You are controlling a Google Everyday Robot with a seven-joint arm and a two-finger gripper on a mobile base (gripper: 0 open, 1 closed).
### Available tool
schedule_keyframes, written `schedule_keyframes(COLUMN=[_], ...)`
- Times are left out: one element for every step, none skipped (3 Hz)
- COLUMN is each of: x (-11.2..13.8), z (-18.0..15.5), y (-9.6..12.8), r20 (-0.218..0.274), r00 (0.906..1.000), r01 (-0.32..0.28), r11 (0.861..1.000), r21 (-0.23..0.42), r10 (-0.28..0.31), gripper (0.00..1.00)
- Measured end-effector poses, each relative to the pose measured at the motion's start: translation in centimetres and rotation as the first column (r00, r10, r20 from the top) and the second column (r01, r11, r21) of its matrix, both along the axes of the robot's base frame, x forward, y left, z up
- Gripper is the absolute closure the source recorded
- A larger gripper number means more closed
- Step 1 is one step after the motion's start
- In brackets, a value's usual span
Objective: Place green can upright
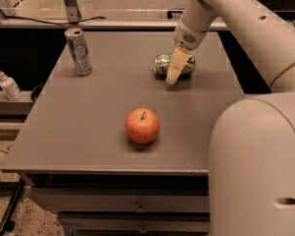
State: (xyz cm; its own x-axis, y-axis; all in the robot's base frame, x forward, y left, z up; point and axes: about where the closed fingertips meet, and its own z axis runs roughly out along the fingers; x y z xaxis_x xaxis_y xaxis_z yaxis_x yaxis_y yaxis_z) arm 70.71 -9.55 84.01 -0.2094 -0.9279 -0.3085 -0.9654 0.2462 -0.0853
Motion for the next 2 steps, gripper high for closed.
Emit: schedule_keyframes(x=[-0.3,-0.2], z=[0.0,0.2], y=[0.8,2.6], r20=[-0.020,-0.032], r00=[0.9998,0.9995], r01=[0.000,-0.009], r11=[1.000,1.000], r21=[0.006,0.020], r10=[0.001,0.010], gripper=[0.00,0.00])
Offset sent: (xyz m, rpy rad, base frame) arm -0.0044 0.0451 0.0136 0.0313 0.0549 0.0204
